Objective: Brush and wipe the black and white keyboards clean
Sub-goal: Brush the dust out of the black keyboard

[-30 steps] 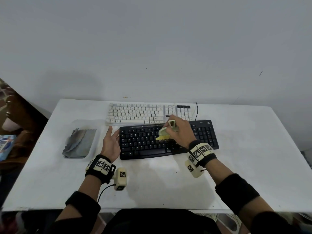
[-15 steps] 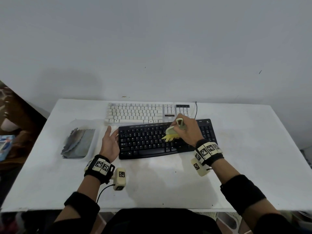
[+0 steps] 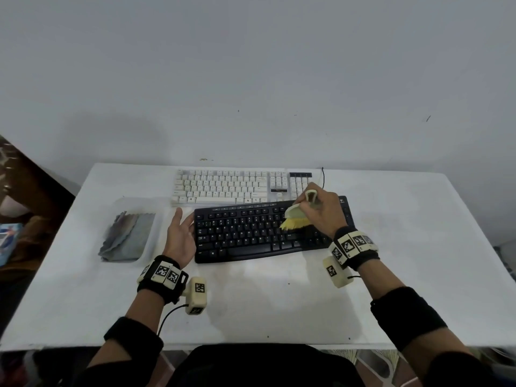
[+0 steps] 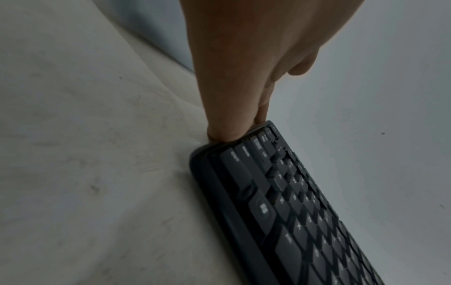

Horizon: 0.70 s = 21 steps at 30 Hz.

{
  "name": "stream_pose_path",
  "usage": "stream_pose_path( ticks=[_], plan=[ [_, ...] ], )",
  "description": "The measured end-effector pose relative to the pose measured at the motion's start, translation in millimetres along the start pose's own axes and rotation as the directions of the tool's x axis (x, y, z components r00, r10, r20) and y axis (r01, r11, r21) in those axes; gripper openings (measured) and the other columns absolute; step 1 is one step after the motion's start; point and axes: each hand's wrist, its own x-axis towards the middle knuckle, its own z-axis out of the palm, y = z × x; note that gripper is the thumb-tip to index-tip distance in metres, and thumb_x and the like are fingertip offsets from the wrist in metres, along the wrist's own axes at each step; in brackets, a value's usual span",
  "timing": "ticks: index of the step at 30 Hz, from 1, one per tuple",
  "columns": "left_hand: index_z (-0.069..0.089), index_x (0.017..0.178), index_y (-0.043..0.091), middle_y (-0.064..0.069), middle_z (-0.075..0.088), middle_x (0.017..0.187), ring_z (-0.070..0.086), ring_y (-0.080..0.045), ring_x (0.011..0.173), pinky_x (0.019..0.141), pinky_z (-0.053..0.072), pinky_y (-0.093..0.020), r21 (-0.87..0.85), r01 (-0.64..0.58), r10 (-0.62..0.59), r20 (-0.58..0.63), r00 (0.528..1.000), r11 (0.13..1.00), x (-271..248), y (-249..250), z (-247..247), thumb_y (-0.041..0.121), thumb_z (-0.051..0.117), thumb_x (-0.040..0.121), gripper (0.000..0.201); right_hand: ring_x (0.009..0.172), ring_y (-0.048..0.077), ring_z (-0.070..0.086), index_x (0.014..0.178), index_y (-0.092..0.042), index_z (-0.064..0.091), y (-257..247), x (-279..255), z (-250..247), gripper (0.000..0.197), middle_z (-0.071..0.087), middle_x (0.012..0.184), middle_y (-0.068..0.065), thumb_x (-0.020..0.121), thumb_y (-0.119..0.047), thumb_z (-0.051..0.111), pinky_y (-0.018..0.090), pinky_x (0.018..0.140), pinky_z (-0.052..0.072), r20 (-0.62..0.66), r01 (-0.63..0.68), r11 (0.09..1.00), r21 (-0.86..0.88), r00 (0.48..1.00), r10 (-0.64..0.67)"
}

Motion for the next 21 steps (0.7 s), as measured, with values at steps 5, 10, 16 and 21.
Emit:
stream_pose_path(
  ticks=[5, 10, 16, 21],
  plan=[
    [0.058, 0.142, 0.015, -0.009, 0.063, 0.136, 0.06, -0.027, 0.124, 0.093, 0.049, -0.047, 0.005, -0.002, 0.002, 0.009, 1.0, 1.0, 0.7, -0.3, -1.2, 0.06, 0.036, 0.105, 0.063, 0.083, 0.023, 0.067, 0.078, -0.018, 0.061, -7.9, 4.1, -11.2, 0.008, 0.072, 0.08, 0.001, 0.08, -0.01, 0.061, 0.035, 0.075, 0.052, -0.096, -0.037, 0.993, 0.114, 0.994, 0.048],
    [0.056, 0.145, 0.014, -0.011, 0.061, 0.139, 0.059, -0.027, 0.125, 0.093, 0.05, -0.046, 0.018, -0.003, 0.003, 0.001, 1.0, 1.0, 3.2, -1.4, -2.7, 0.061, 0.036, 0.104, 0.065, 0.084, 0.02, 0.067, 0.081, -0.018, 0.063, -11.7, 1.1, 1.7, 0.008, 0.072, 0.082, -0.003, 0.083, -0.011, 0.062, 0.039, 0.078, 0.055, -0.031, 0.013, 0.994, 0.11, 0.999, -0.01],
    [0.057, 0.142, 0.014, -0.012, 0.06, 0.139, 0.058, -0.028, 0.126, 0.093, 0.049, -0.047, 0.006, -0.006, 0.006, -0.008, 1.0, 1.0, 2.3, -0.8, -1.3, 0.061, 0.036, 0.105, 0.064, 0.081, 0.016, 0.066, 0.082, -0.019, 0.066, 9.5, -2.8, -25.6, 0.011, 0.071, 0.082, -0.008, 0.085, -0.009, 0.069, 0.042, 0.073, 0.056, 0.013, -0.013, 0.999, -0.051, 1.0, 0.014],
    [0.056, 0.144, 0.014, -0.01, 0.062, 0.136, 0.059, -0.028, 0.126, 0.098, 0.048, -0.048, 0.005, -0.001, 0.001, 0.0, 1.0, 1.0, 3.0, -0.7, -2.0, 0.061, 0.038, 0.104, 0.064, 0.081, 0.019, 0.067, 0.078, -0.02, 0.063, -2.8, 3.0, -33.6, 0.004, 0.071, 0.079, -0.003, 0.079, -0.016, 0.062, 0.036, 0.075, 0.053, -0.1, -0.002, 0.997, 0.071, 0.995, 0.009]
  ],
)
